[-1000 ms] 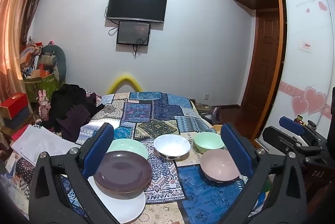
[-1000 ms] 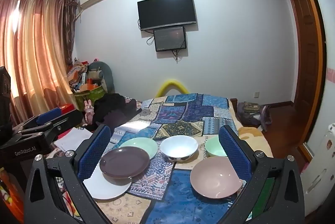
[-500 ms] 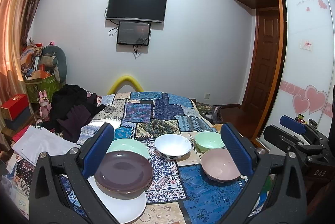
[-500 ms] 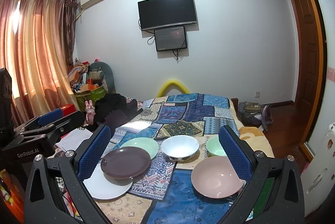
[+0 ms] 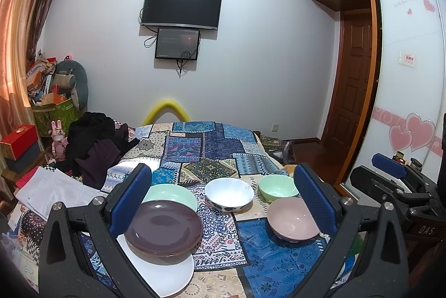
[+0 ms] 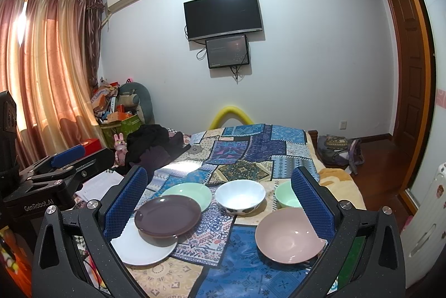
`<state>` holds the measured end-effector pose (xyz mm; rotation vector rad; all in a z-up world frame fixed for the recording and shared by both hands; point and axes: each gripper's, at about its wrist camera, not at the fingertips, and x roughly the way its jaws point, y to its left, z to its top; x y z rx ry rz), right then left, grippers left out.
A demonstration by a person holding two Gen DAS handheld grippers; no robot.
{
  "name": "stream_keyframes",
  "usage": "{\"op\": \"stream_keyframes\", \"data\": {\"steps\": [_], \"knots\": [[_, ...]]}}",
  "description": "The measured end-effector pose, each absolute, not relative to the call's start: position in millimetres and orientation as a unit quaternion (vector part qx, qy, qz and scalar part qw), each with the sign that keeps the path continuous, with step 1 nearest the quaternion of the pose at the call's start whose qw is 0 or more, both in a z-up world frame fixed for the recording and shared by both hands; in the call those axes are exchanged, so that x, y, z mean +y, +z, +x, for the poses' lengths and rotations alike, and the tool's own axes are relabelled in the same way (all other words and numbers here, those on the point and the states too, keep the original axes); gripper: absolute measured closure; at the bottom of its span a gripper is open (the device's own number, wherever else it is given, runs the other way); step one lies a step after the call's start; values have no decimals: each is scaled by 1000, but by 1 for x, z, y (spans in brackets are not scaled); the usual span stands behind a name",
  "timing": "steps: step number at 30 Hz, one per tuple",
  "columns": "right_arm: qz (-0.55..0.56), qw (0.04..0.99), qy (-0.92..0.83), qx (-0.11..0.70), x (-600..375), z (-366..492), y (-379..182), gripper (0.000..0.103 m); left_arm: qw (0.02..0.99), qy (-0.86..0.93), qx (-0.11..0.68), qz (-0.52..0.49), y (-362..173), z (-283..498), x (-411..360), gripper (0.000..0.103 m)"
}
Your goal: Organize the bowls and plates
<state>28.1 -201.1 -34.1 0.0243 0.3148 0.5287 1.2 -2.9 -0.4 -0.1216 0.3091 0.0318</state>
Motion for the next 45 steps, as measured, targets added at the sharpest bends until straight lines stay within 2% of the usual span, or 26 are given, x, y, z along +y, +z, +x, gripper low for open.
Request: {"op": "stream_keyframes", "data": {"steps": [45], "knots": [[16,947,269,175,-190,34,-44,0,983,21,168,-71,-15,11,9,0]]}}
